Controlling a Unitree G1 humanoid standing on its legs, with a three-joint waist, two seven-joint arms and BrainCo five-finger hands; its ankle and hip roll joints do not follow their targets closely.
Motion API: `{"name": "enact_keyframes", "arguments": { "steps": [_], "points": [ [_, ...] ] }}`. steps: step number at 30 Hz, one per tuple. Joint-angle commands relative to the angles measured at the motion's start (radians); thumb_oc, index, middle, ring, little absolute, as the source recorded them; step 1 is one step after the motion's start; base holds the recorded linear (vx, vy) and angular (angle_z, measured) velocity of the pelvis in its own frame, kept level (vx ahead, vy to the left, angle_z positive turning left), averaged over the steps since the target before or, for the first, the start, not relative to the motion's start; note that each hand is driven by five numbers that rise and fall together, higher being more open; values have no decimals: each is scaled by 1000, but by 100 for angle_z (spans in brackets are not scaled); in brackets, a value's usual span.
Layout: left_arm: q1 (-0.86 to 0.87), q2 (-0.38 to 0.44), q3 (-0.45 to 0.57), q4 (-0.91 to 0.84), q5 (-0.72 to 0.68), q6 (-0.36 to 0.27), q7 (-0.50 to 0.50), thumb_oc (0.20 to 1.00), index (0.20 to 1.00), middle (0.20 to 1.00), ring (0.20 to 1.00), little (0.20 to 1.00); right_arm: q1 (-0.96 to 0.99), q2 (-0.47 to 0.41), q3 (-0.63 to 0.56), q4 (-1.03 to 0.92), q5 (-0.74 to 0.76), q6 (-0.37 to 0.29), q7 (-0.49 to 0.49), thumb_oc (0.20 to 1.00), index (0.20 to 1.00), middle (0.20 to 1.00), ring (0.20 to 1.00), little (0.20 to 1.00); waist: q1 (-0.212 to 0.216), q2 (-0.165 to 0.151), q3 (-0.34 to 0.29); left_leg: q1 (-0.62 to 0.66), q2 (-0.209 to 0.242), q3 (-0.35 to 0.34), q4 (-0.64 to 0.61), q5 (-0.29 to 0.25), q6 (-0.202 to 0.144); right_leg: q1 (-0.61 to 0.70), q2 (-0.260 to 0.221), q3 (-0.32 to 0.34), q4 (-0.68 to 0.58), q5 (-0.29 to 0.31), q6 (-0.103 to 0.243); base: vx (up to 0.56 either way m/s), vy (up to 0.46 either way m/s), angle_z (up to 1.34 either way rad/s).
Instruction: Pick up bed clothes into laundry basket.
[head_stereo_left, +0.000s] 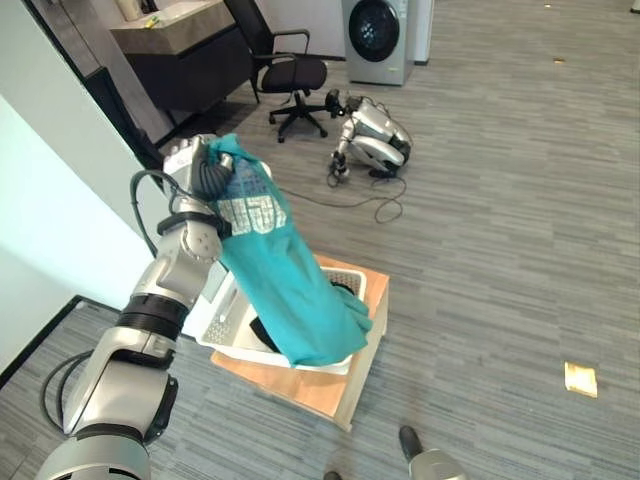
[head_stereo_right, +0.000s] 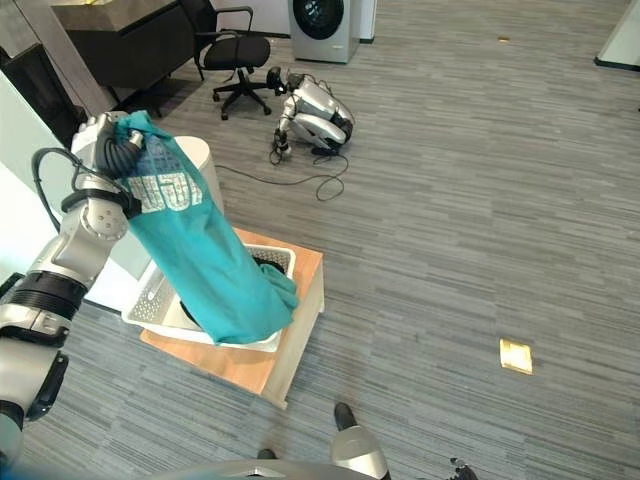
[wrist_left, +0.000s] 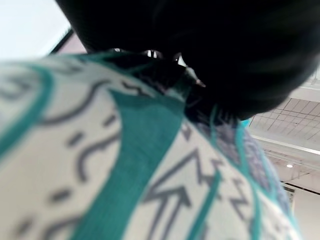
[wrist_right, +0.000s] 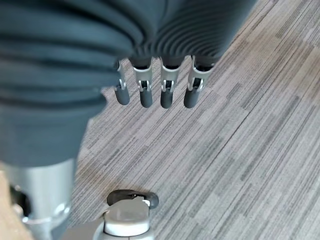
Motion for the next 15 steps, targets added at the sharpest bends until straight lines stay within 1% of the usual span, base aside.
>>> {"name": "enact_keyframes", "arguments": {
  "steps": [1,4,7,9,12,15],
  "points": [
    [-198,77,-23,60,65,-10,55,200,200,200,200,200,-7,-38,22,50,37,-23,2,1000,1000,1000,1000,1000,-2,7,-37,6,60,47,12,-7,-44,11,-53,-15,24,-31,77,0,0,0],
    [-213,94,-39,86,79,-6,56,200,200,200,200,200,3,-37,19,55,44,-26,9,1000,1000,1000,1000,1000,-5,7,-36,4,59,50,12,-8,-45,6,-53,-14,25,-29,78,0,0,0],
    [-213,72,-31,96,35,-19,47,200,200,200,200,200,2,-31,30,65,43,-22,15,1000,1000,1000,1000,1000,-4,6,-34,2,60,50,12,-7,-45,3,-52,-16,24,-28,78,0,0,0],
    [-199,42,-16,94,-9,-30,38,200,200,200,200,200,-4,-23,35,68,45,-17,15,1000,1000,1000,1000,1000,-3,4,-32,-1,60,49,12,-6,-44,0,-52,-17,23,-27,78,0,0,0],
    [-159,-4,-9,92,-26,-44,23,200,200,200,200,200,-10,-12,45,70,45,-14,18,1000,1000,1000,1000,1000,1,2,-29,-7,59,48,12,-7,-43,-3,-52,-17,23,-28,78,0,0,0],
    [-100,-75,6,97,-77,-61,1,200,200,200,200,200,-12,-2,48,73,45,-9,14,1000,1000,1000,1000,1000,4,-1,-24,-11,57,43,12,-7,-41,-4,-52,-19,22,-29,75,0,0,0]
  ]
}}
